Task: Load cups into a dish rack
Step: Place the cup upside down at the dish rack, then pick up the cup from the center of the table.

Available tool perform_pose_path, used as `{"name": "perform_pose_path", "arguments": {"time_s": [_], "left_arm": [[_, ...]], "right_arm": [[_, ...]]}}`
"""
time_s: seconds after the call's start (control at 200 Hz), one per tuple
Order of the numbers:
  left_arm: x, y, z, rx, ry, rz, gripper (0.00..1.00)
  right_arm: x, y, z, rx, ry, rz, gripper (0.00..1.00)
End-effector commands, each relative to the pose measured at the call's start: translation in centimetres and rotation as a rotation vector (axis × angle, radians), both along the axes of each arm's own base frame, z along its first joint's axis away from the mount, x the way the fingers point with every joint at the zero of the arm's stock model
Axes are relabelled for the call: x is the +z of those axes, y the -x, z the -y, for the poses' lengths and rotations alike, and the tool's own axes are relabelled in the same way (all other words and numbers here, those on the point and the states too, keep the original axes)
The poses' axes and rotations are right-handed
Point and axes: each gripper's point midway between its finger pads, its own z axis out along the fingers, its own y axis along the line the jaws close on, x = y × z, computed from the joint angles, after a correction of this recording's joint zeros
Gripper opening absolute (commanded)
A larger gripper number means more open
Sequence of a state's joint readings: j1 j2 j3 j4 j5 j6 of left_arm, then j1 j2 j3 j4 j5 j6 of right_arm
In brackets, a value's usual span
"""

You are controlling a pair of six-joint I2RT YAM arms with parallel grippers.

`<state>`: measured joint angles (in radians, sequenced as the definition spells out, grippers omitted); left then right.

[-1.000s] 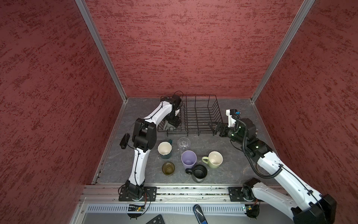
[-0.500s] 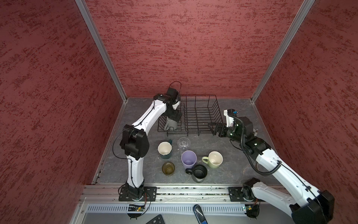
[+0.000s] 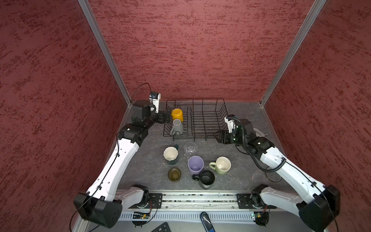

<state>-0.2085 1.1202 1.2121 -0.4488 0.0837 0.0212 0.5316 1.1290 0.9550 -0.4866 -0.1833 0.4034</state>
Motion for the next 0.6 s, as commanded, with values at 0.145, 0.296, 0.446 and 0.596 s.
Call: {"name": "perform_pose_path", "arguments": {"time_s": [0.145,0.296,0.446,0.596], "left_arm": [[3.9,2.0,-2.3,0.004,0.173,0.186,1.00],[3.7,2.8,-3.9,0.058,0.206,0.229,0.99],[3.7,3.2,-5.2,0.104,0.229,0.228,1.00],[3.3,3.4,-5.4,0.101,0.263,0.217,1.00]], "right_arm": [[-1.9,1.5,-1.9,0.019,0.088,-0.049,0.74],[-3.4,2.1,-3.4,0.052,0.148,-0.086,0.72],[-4.7,2.4,-5.5,0.094,0.174,-0.106,0.72],[-5.8,2.2,-7.3,0.118,0.205,-0.118,0.70]]}}
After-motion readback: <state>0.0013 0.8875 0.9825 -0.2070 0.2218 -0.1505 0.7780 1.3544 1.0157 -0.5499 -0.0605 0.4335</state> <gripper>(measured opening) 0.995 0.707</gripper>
